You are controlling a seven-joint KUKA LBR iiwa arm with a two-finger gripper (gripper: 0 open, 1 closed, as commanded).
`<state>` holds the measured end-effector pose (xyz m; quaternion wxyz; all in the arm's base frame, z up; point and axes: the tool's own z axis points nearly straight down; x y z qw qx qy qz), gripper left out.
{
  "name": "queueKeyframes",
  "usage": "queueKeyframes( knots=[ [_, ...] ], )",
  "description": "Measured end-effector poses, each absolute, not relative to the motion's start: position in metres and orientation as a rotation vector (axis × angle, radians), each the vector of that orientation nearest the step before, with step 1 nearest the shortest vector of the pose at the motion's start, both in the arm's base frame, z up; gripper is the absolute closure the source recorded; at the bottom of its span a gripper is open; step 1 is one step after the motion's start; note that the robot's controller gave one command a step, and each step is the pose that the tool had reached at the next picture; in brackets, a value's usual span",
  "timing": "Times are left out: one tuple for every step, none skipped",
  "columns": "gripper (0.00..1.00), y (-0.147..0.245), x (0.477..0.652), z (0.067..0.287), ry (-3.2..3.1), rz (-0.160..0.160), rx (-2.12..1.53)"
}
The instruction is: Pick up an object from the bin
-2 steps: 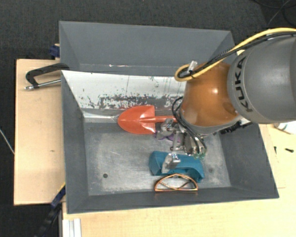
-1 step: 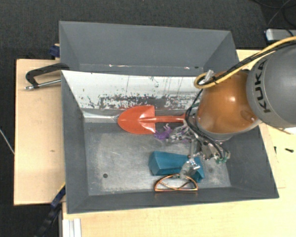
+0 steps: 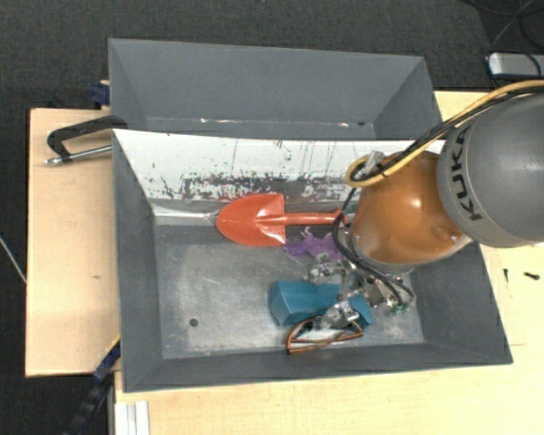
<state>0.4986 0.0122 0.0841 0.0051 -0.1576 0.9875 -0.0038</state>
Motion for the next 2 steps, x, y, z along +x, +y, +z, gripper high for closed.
queueKeyframes(
  knots=[
    [1.00, 0.012, 0.499, 0.084, 3.092, -0.012, -0.493],
    [1.00, 0.023, 0.512, 0.198, 3.108, 0.002, -0.469]
  ],
)
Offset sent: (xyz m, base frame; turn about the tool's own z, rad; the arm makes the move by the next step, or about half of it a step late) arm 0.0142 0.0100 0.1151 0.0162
